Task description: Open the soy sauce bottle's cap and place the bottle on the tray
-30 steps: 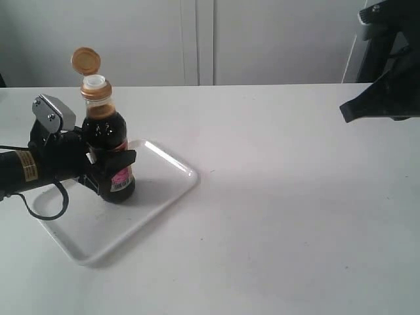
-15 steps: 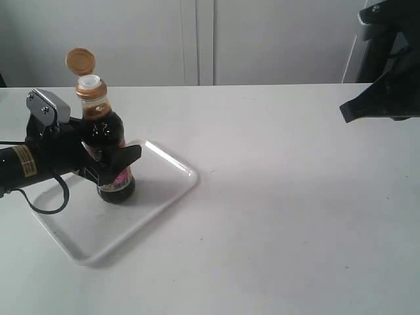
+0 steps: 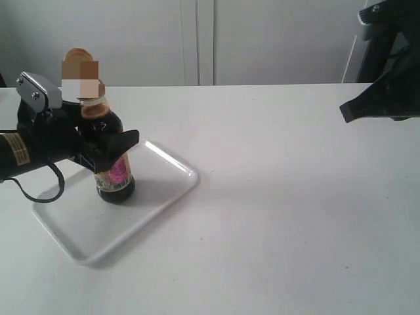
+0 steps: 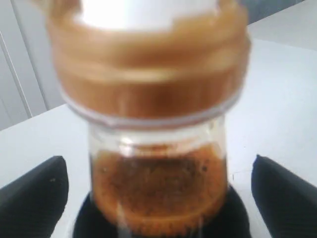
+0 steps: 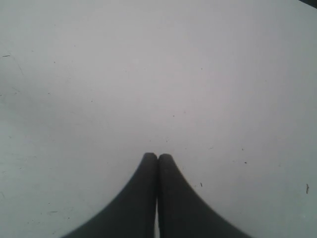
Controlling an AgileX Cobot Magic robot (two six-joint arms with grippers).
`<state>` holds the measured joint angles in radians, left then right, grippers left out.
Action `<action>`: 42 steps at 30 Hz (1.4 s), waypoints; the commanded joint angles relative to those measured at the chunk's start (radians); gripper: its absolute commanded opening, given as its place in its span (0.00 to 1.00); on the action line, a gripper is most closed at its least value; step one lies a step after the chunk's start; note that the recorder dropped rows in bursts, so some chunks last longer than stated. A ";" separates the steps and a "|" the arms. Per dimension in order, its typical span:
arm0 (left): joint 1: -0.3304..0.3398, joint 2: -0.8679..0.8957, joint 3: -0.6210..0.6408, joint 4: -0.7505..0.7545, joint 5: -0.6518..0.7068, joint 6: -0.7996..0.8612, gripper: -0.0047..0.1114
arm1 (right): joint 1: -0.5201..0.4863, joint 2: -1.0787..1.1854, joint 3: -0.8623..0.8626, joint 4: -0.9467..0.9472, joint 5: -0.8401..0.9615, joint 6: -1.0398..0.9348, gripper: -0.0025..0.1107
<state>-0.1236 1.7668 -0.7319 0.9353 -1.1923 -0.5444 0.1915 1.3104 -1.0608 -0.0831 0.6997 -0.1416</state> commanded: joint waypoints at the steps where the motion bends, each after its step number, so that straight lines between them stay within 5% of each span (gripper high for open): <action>1: 0.001 -0.044 0.004 -0.008 -0.002 -0.031 0.95 | -0.003 -0.002 0.004 0.004 0.000 0.004 0.02; 38: 0.001 -0.342 -0.014 -0.104 0.115 -0.088 0.94 | -0.003 -0.002 0.004 0.008 0.007 0.004 0.02; 42: 0.001 -0.365 -0.016 -0.109 0.130 -0.085 0.82 | -0.003 -0.002 0.004 0.013 0.004 0.004 0.02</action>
<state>-0.1236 1.4251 -0.7418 0.8341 -1.0669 -0.6227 0.1915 1.3104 -1.0608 -0.0766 0.7077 -0.1416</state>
